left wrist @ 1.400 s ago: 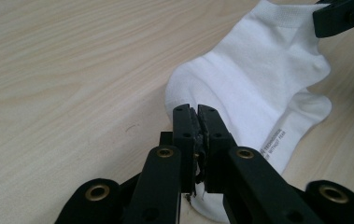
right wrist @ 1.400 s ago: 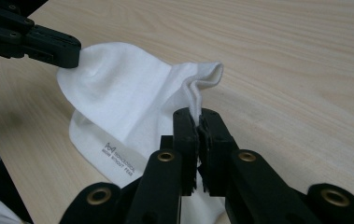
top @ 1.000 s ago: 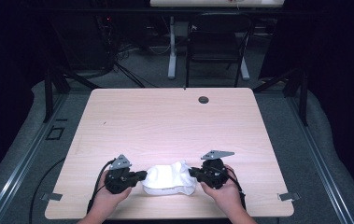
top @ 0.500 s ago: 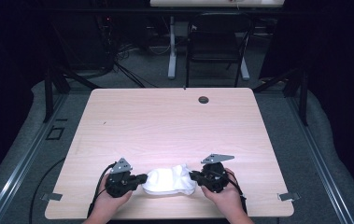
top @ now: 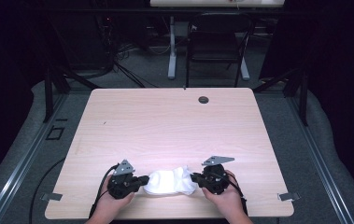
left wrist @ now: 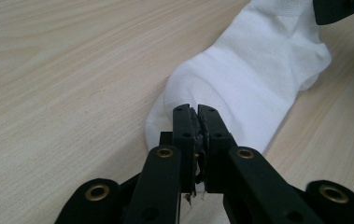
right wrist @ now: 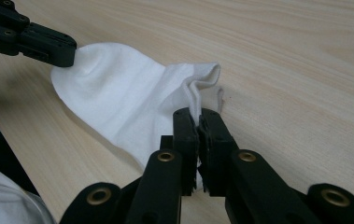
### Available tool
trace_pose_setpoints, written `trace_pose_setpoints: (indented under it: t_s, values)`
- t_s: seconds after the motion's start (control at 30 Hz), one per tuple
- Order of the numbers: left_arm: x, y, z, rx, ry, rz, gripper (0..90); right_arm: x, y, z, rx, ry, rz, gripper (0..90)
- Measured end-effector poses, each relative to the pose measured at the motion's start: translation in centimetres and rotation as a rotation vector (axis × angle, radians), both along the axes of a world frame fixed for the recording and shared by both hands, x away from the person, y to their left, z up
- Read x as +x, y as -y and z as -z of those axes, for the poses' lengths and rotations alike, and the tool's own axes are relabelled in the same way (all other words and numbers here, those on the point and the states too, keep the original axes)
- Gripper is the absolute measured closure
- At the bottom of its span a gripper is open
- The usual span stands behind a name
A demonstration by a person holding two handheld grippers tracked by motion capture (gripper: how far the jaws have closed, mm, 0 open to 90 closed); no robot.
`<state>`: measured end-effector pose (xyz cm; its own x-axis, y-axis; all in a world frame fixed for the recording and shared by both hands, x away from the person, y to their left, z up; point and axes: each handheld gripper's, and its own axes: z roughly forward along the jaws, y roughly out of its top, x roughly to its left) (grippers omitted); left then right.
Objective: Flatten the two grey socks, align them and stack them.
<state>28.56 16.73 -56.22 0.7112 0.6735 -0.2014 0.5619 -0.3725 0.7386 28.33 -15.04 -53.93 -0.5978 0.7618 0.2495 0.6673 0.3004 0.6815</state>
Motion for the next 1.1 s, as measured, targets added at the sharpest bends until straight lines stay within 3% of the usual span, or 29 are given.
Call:
trace_pose_setpoints:
  t_s: [0.83, 1.1]
  values:
    - [0.4, 0.3, 1.1, 0.011, -0.021, -0.005, 86.4, 0.6, 0.1, 1.6, -0.034, -0.047, 0.006, 85.2]
    - [0.4, 0.4, 1.1, 0.019, -0.018, -0.003, 86.3, 0.5, -0.1, 1.4, -0.022, -0.021, 0.003, 85.3]
